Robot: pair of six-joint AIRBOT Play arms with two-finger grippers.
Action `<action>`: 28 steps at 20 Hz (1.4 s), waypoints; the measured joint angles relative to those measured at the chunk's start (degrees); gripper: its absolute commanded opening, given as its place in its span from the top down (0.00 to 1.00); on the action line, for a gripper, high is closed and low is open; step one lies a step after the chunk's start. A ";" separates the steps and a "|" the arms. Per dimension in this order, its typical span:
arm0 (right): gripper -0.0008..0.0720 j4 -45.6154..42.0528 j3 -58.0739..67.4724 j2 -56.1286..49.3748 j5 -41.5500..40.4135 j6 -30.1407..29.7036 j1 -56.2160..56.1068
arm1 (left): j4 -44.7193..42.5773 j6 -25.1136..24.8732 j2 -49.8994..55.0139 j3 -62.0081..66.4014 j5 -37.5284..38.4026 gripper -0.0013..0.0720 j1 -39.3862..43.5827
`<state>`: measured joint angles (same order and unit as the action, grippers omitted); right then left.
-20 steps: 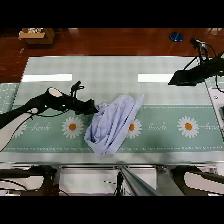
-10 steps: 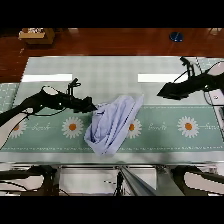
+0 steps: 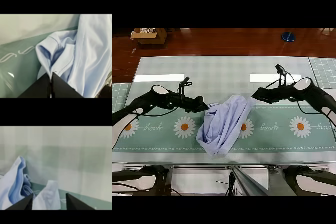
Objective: Fold the shirts.
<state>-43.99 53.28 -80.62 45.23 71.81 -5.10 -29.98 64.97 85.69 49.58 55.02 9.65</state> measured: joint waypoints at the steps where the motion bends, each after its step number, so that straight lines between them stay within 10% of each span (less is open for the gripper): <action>1: 0.35 1.05 -0.13 -0.94 -0.85 0.00 -0.63 | 0.00 -0.04 -0.04 0.00 0.04 0.96 0.00; 4: 0.95 4.07 -0.33 -3.34 -2.08 -0.04 -2.25 | 0.00 -0.07 -0.09 0.00 0.11 0.96 0.00; 18: 0.95 0.74 16.02 19.63 5.35 -4.85 9.51 | -0.02 -1.22 -23.87 15.98 0.83 0.96 -14.16; 28: 0.95 -10.60 24.50 37.07 4.96 2.82 18.53 | -10.71 1.05 -44.54 31.52 2.60 0.96 -28.92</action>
<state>-54.59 77.78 -43.55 50.19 74.63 13.43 -40.69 66.02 41.15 81.10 57.63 -19.27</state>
